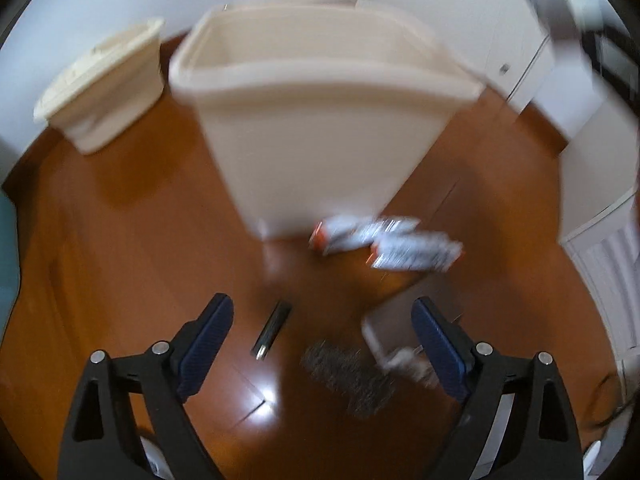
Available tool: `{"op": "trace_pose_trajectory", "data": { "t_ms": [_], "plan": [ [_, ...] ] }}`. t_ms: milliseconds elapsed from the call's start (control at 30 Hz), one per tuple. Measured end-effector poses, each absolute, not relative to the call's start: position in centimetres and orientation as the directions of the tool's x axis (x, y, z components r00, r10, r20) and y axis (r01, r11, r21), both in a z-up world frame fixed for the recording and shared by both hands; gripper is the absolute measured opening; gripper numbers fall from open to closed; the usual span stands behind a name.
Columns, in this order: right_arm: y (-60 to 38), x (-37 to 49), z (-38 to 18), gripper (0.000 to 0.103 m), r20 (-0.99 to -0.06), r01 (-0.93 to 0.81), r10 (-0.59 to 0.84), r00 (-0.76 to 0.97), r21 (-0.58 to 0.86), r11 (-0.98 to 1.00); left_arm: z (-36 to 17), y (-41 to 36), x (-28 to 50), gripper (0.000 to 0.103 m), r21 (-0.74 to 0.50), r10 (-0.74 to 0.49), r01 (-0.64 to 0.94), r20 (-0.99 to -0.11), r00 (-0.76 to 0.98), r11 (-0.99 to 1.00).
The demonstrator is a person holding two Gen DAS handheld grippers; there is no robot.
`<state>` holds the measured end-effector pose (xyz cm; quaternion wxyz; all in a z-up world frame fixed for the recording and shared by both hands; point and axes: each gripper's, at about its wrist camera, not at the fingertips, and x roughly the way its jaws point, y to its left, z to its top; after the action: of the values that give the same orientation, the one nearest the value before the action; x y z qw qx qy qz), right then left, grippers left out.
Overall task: Collect trash
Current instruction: 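Drop the tape roll into the wastebasket with the right gripper while the left returns, then grasp a white-orange wrapper with each gripper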
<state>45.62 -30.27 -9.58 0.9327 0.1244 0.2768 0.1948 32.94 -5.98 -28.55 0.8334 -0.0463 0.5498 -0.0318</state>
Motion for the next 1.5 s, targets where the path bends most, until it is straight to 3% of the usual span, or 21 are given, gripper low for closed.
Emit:
{"op": "trace_pose_trajectory", "data": {
  "t_ms": [367, 500, 633, 833, 867, 933, 1000, 1133, 1233, 1500],
  "plan": [
    [-18.2, 55.3, -15.5, 0.014, -0.710, -0.358, 0.431, 0.557, 0.264, 0.896, -35.6, -6.1, 31.5, 0.091, 0.022, 0.014, 0.035, -0.978, 0.207, 0.999],
    [-17.0, 56.5, -17.0, 0.030, -0.753, -0.384, 0.428, 0.500, 0.250, 0.889, -36.3, -6.1, 30.8, 0.091, 0.034, 0.025, 0.048, -0.983, 0.184, 0.998],
    [-16.6, 55.4, -16.0, 0.055, -0.720, -0.424, 0.437, 0.539, 0.216, 0.880, -37.0, -6.0, 30.6, 0.091, 0.038, 0.031, 0.040, -0.987, 0.157, 0.998],
    [-21.1, 48.1, -12.0, 0.057, -0.533, -0.542, 0.550, 0.643, 0.190, 0.819, -37.5, -6.1, 30.5, 0.091, 0.056, 0.046, 0.059, -0.986, 0.158, 0.997],
    [-22.8, 46.1, -11.9, 0.060, -0.516, -0.553, 0.550, 0.657, 0.167, 0.816, -37.7, -6.1, 30.4, 0.091, 0.056, 0.046, 0.062, -0.987, 0.156, 0.997],
    [-24.8, 43.9, -12.6, 0.075, -0.514, -0.546, 0.530, 0.675, 0.137, 0.827, -38.1, -6.1, 30.4, 0.091, 0.061, 0.050, 0.066, -0.987, 0.150, 0.996],
    [-27.1, 42.2, -14.8, 0.083, -0.551, -0.537, 0.487, 0.677, 0.082, 0.840, -38.7, -6.3, 30.5, 0.091, 0.070, 0.058, 0.080, -0.988, 0.145, 0.994],
    [-28.3, 42.8, -22.0, 0.083, -0.725, -0.568, 0.331, 0.604, -0.100, 0.817, -39.1, -7.4, 31.2, 0.091, 0.116, 0.087, 0.159, -0.980, 0.180, 0.980],
    [-27.7, 45.1, -28.2, 0.081, -0.840, -0.622, 0.225, 0.493, -0.160, 0.767, -38.8, -8.6, 32.3, 0.091, 0.149, 0.087, 0.255, -0.967, 0.239, 0.956],
    [-23.7, 47.6, -35.8, 0.077, -0.922, -0.727, 0.167, 0.348, -0.154, 0.670, -38.1, -8.3, 34.4, 0.091, 0.112, 0.052, 0.238, -0.968, 0.245, 0.965]
  ]
}}
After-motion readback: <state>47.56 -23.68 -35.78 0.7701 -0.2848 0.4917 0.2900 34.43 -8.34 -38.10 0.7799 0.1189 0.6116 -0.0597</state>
